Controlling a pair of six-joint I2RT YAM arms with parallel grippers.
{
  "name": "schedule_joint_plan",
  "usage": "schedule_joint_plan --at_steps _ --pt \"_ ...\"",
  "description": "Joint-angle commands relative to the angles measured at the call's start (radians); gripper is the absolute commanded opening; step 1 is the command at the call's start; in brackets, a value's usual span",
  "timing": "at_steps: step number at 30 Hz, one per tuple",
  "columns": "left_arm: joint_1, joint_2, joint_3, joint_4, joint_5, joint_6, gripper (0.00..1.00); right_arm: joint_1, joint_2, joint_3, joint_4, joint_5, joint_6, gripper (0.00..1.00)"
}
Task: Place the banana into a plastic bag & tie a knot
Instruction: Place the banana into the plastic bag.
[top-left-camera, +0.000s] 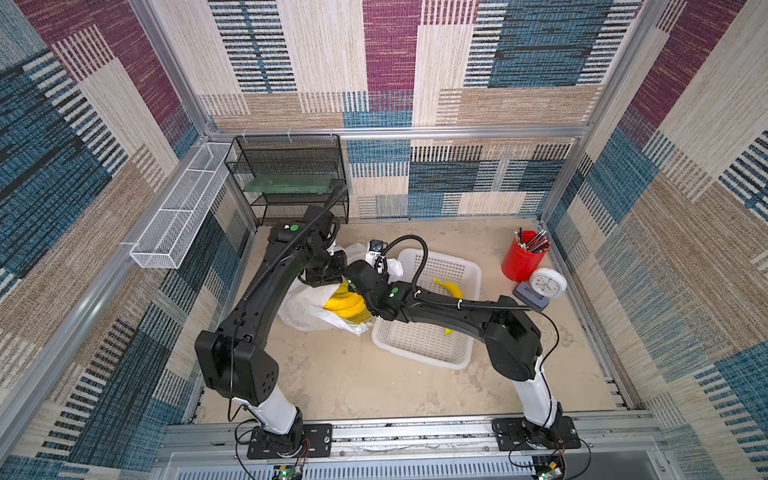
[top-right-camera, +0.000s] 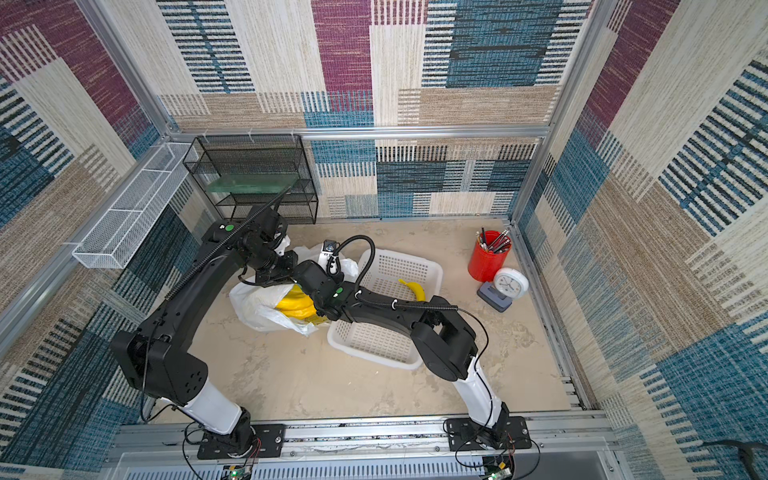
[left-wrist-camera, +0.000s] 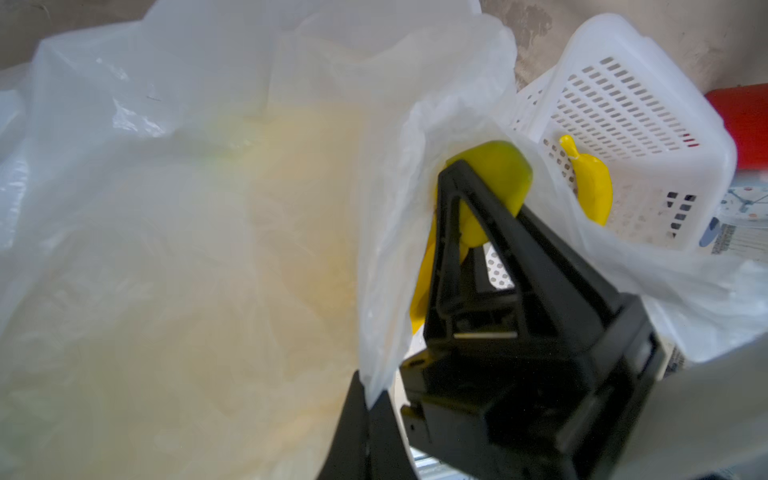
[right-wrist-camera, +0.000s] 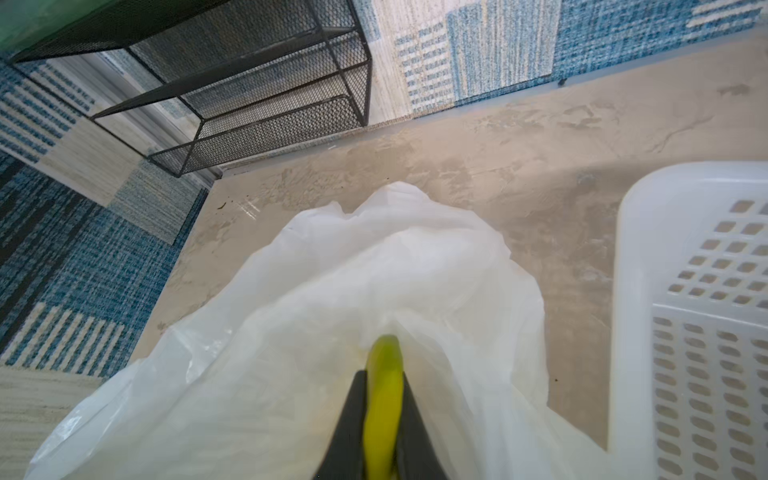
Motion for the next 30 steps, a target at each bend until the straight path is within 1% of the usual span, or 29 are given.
schedule_joint_plan --at_steps 1,3,5,6,8,10,11,14,15,20,23,26,28,30 --pt "-0.009 -0.016 -0.016 -0.032 0.086 -0.014 0.00 -0.003 -0.007 -0.040 0.041 -0.024 0.068 0.00" --pt "-0.008 -0.020 -0.030 -0.033 0.060 -0.022 0.00 0.001 -0.007 -0.038 0.027 -0.040 0.104 0.00" --pt "0.000 -0.026 -0.041 -0.036 0.045 -0.043 0.00 0.009 -0.026 -0.070 0.050 -0.051 0.120 0.01" --pt "0.007 -0.027 -0.046 -0.036 0.052 -0.055 0.00 0.012 -0.038 -0.097 0.075 -0.058 0.129 0.04" --pt "0.018 -0.026 -0.047 -0.035 0.076 -0.070 0.00 0.012 -0.048 -0.132 0.108 -0.079 0.153 0.17" --pt "0.025 -0.021 -0.038 -0.035 0.092 -0.080 0.00 0.007 -0.043 -0.141 0.120 -0.106 0.184 0.25" --pt "0.029 -0.019 -0.032 -0.035 0.099 -0.083 0.00 0.004 -0.046 -0.145 0.132 -0.121 0.192 0.31" --pt "0.041 -0.009 -0.019 -0.035 0.110 -0.085 0.00 -0.006 -0.069 -0.170 0.193 -0.178 0.205 0.50" --pt "0.047 -0.006 -0.019 -0.035 0.117 -0.088 0.00 -0.011 -0.075 -0.174 0.207 -0.200 0.210 0.52" --pt "0.075 0.005 -0.016 -0.022 0.155 -0.097 0.00 -0.034 -0.085 -0.190 0.228 -0.304 0.276 0.48" --pt "0.086 0.007 -0.005 -0.023 0.167 -0.094 0.00 -0.043 -0.122 -0.204 0.207 -0.290 0.265 0.52" --pt "0.089 0.005 -0.006 -0.023 0.173 -0.086 0.00 -0.063 -0.198 -0.251 0.193 -0.269 0.229 0.64" --pt "0.089 0.004 -0.015 -0.023 0.173 -0.079 0.00 -0.070 -0.269 -0.275 0.167 -0.239 0.164 0.72" --pt "0.089 0.000 -0.025 -0.022 0.167 -0.071 0.00 -0.070 -0.346 -0.310 0.154 -0.205 0.088 0.76"
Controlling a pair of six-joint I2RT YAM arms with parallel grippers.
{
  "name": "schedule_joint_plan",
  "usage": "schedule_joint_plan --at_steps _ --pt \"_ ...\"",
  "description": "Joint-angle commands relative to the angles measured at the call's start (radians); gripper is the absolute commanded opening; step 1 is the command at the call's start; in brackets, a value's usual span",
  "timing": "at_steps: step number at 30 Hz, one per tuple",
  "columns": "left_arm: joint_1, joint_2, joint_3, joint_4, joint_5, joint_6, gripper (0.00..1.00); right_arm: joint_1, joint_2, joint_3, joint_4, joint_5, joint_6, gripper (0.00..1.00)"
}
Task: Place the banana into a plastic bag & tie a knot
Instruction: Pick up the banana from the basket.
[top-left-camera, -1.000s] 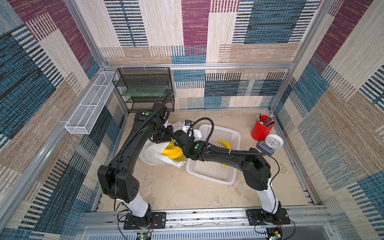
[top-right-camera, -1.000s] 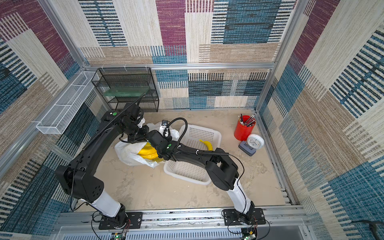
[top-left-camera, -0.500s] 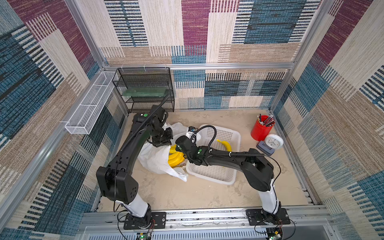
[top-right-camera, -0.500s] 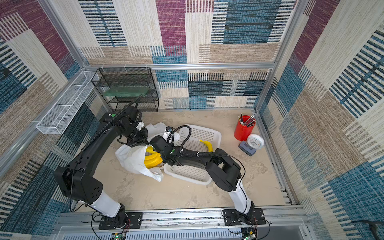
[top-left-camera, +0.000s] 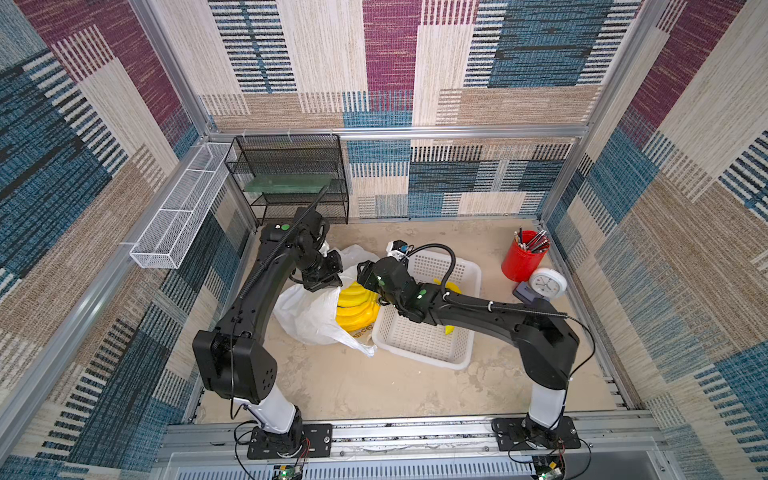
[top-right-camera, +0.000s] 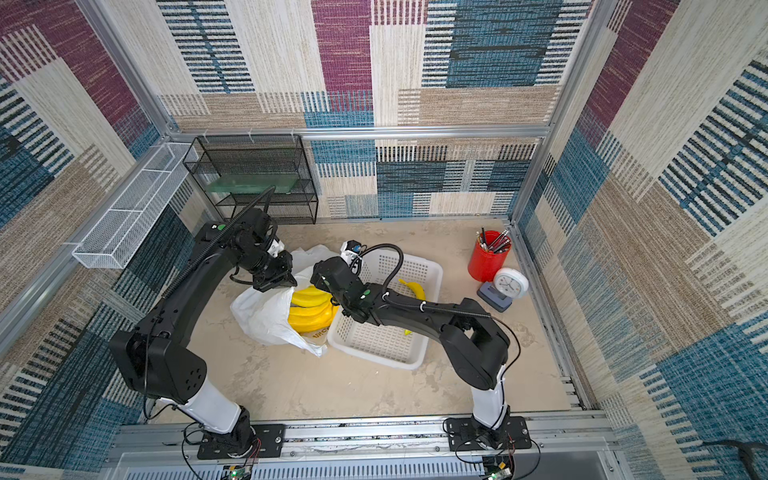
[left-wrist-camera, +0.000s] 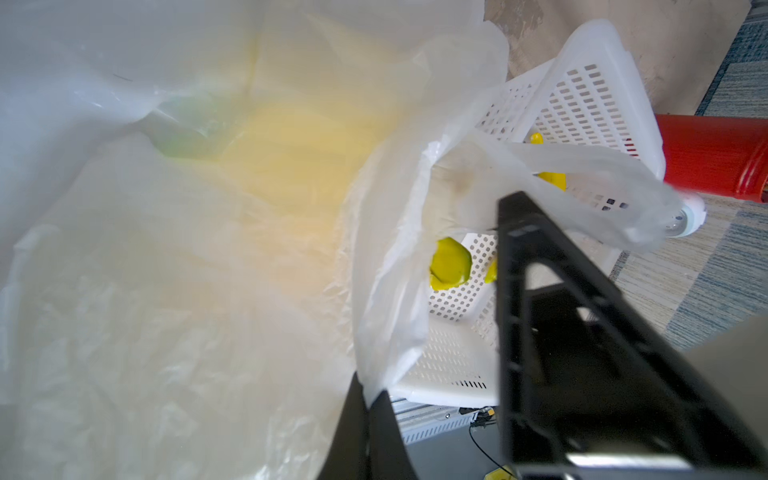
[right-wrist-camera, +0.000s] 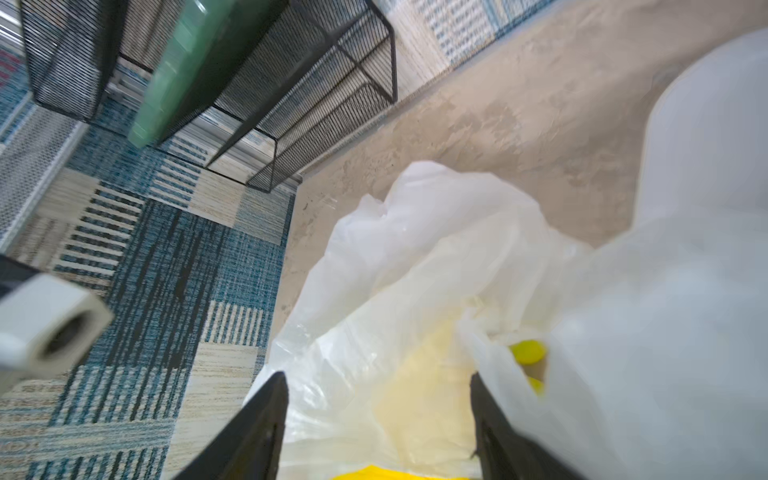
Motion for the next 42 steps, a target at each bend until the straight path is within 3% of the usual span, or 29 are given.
schedule_joint_plan --at_steps 1,5,8,11,14,19,23,26,28,35,42 --pt "0.001 -0.007 -0.013 -0.003 0.007 0.009 0.00 0.003 -0.114 -0.042 -0.023 0.076 -0.148 0.78" --pt "0.001 -0.013 -0.023 -0.003 -0.009 0.023 0.00 0.009 -0.280 -0.113 -0.142 0.195 -0.288 0.86" --pt "0.001 -0.022 -0.030 0.002 -0.019 0.028 0.00 -0.042 -0.375 -0.155 -0.321 0.234 -0.347 0.86" --pt "0.001 -0.030 -0.040 0.008 -0.021 0.031 0.00 -0.143 -0.429 -0.229 -0.446 0.203 -0.434 0.84" --pt "0.001 -0.040 -0.055 0.020 -0.022 0.032 0.00 -0.279 -0.433 -0.274 -0.522 0.090 -0.487 0.78" --pt "0.001 -0.049 -0.084 0.038 -0.018 0.025 0.00 -0.376 -0.272 -0.231 -0.531 0.060 -0.633 0.77" --pt "0.000 -0.055 -0.083 0.040 -0.028 0.024 0.00 -0.406 0.003 0.011 -0.717 0.095 -0.611 0.77" --pt "0.001 -0.061 -0.080 0.040 -0.039 0.021 0.00 -0.401 0.127 0.091 -0.789 0.175 -0.565 0.78" --pt "-0.001 -0.064 -0.079 0.042 -0.041 0.018 0.00 -0.402 0.161 0.100 -0.792 0.215 -0.545 0.79" --pt "0.000 -0.073 -0.078 0.045 -0.043 0.009 0.00 -0.409 0.228 0.101 -0.792 0.185 -0.555 0.78" --pt "0.000 -0.089 -0.085 0.045 -0.047 0.011 0.00 -0.410 0.255 0.065 -0.757 0.042 -0.590 0.64"
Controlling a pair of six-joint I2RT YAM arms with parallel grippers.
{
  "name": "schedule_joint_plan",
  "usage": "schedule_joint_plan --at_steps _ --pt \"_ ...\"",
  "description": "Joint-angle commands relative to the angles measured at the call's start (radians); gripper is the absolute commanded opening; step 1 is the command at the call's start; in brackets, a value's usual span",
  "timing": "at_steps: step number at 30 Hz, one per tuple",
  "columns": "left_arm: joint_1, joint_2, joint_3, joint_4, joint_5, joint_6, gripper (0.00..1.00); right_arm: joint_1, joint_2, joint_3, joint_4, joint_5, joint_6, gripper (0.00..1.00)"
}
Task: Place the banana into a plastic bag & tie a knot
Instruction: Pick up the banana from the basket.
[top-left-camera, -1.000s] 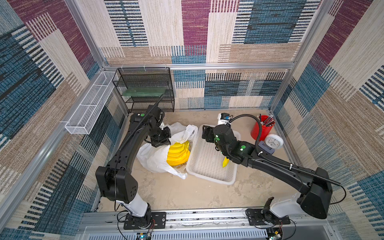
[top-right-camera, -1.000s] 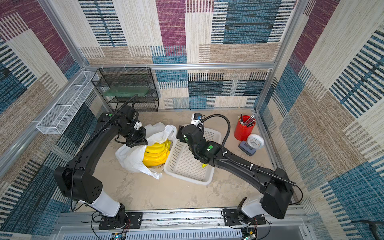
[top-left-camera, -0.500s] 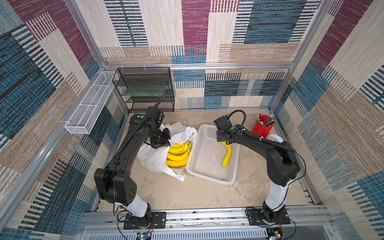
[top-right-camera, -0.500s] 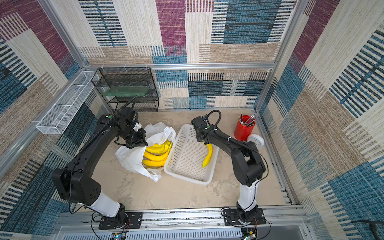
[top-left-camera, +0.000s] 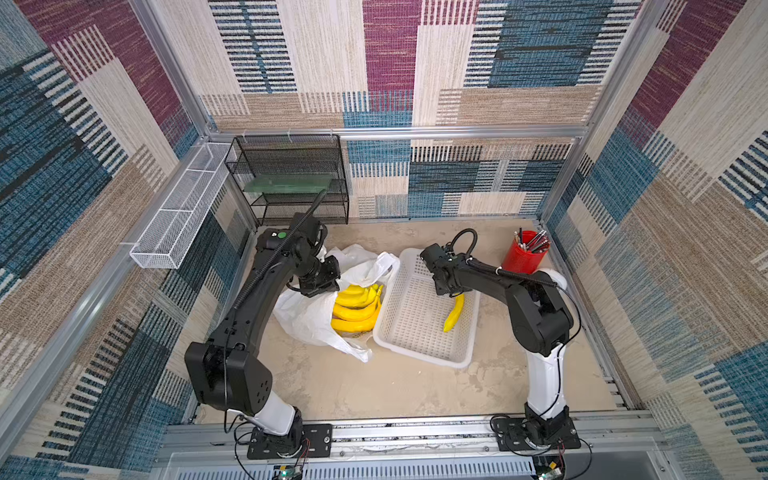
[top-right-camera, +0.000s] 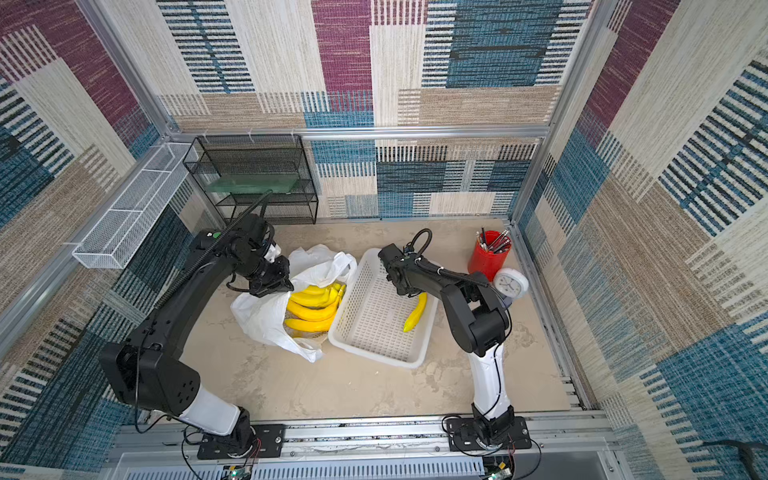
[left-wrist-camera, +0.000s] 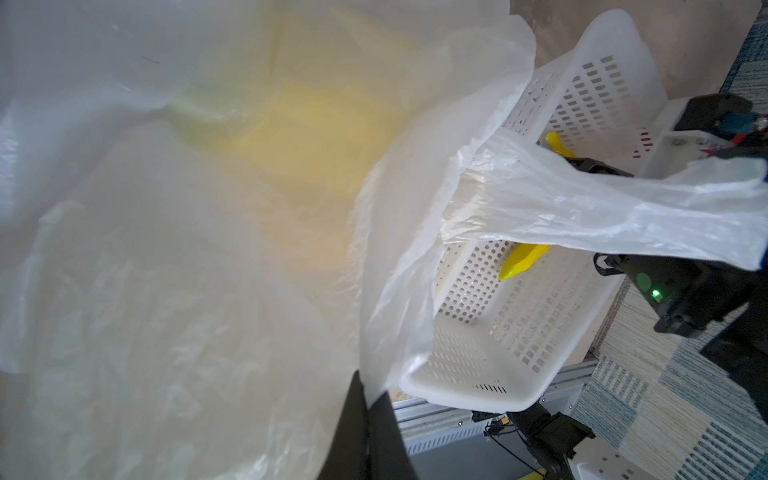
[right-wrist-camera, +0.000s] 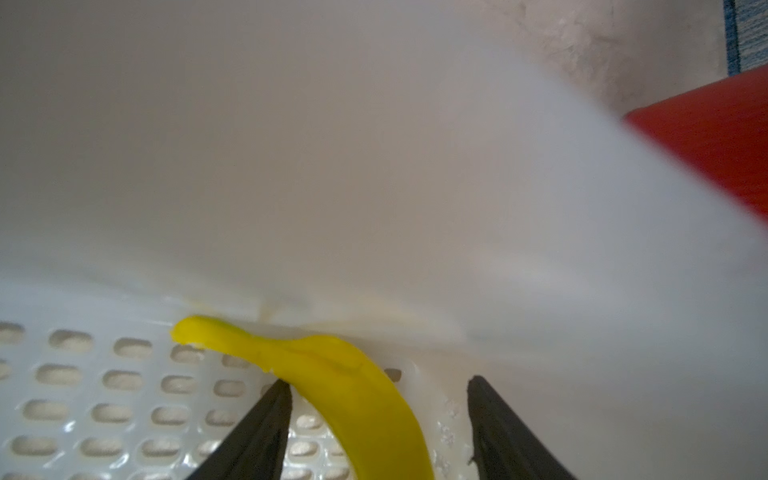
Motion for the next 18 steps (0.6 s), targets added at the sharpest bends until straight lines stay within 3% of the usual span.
schedule_joint_plan --at_steps 1,4,9,11,14,18 --pt "-0.001 -0.017 -0.006 0.013 -0.017 0.002 0.00 0.001 0.027 -0.016 -0.040 -0.133 -0.040 0.62" --pt "-0.002 -0.029 -0.020 0.018 -0.013 -0.002 0.00 -0.003 0.027 -0.040 -0.029 -0.182 -0.043 0.58" --pt "-0.008 -0.055 -0.051 0.043 -0.009 -0.011 0.00 -0.007 -0.005 -0.067 -0.004 -0.225 -0.030 0.43" --pt "-0.008 -0.065 -0.065 0.051 -0.011 -0.014 0.00 -0.006 -0.028 -0.089 0.018 -0.234 -0.017 0.31" --pt "-0.008 -0.072 -0.077 0.057 -0.011 -0.015 0.00 -0.006 -0.068 -0.126 0.054 -0.234 0.006 0.22" --pt "-0.008 -0.079 -0.093 0.069 -0.011 -0.021 0.00 0.000 -0.128 -0.141 0.079 -0.217 0.024 0.16"
